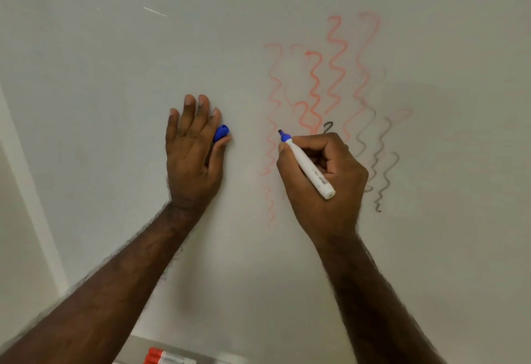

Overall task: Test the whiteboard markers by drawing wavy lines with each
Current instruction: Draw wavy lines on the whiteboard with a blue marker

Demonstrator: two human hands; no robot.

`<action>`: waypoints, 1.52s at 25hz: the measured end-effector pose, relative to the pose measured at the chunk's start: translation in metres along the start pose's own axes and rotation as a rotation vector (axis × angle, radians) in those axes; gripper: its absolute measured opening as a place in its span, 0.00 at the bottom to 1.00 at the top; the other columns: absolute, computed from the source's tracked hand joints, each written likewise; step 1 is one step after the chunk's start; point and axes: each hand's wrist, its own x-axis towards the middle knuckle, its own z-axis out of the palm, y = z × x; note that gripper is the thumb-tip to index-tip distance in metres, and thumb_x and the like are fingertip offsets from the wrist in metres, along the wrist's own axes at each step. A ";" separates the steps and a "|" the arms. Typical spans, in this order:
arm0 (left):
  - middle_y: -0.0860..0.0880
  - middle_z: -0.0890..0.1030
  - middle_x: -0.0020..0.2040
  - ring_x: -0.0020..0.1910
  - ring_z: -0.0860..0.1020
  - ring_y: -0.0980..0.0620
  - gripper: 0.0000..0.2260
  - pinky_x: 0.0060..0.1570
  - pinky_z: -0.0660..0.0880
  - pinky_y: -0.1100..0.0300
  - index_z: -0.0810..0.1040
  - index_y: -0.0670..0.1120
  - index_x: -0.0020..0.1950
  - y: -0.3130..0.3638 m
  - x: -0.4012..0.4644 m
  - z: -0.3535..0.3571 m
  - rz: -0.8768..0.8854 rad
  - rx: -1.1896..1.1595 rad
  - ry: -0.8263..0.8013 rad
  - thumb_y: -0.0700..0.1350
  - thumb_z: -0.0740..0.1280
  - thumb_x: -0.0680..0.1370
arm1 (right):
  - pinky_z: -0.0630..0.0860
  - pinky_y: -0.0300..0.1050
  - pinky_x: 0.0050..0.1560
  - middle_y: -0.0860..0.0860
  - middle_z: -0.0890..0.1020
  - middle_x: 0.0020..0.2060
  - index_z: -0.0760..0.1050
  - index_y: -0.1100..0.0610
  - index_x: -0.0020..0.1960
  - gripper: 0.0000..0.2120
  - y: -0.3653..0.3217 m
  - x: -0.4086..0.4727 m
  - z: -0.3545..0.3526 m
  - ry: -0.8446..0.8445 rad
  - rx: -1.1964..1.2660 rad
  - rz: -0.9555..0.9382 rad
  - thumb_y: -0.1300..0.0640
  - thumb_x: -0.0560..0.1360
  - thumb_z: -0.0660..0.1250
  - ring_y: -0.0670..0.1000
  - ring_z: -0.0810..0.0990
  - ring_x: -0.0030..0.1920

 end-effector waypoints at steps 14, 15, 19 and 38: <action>0.35 0.71 0.76 0.78 0.67 0.32 0.18 0.79 0.60 0.33 0.73 0.34 0.74 0.002 -0.002 0.000 0.004 -0.010 0.010 0.40 0.67 0.85 | 0.77 0.49 0.29 0.49 0.81 0.31 0.82 0.60 0.45 0.04 0.030 -0.024 0.001 0.141 -0.119 -0.053 0.63 0.75 0.76 0.50 0.79 0.29; 0.34 0.71 0.76 0.78 0.67 0.31 0.18 0.79 0.61 0.32 0.73 0.34 0.74 0.002 -0.003 -0.001 0.003 -0.008 0.012 0.40 0.67 0.85 | 0.77 0.50 0.29 0.49 0.81 0.31 0.82 0.60 0.45 0.04 0.033 -0.029 -0.002 0.117 -0.113 -0.045 0.63 0.75 0.76 0.50 0.79 0.29; 0.33 0.72 0.75 0.77 0.68 0.30 0.17 0.78 0.61 0.31 0.74 0.33 0.72 0.002 -0.003 0.000 0.007 0.000 0.017 0.39 0.67 0.85 | 0.78 0.51 0.30 0.49 0.82 0.33 0.81 0.60 0.46 0.04 0.045 -0.044 -0.009 0.102 -0.137 -0.029 0.61 0.75 0.76 0.51 0.80 0.30; 0.31 0.72 0.74 0.76 0.68 0.28 0.17 0.79 0.61 0.34 0.74 0.31 0.72 0.003 -0.011 0.001 -0.001 0.010 0.027 0.37 0.67 0.85 | 0.77 0.45 0.34 0.49 0.83 0.35 0.82 0.58 0.44 0.05 0.053 -0.065 -0.032 0.051 -0.159 0.020 0.64 0.74 0.78 0.50 0.81 0.34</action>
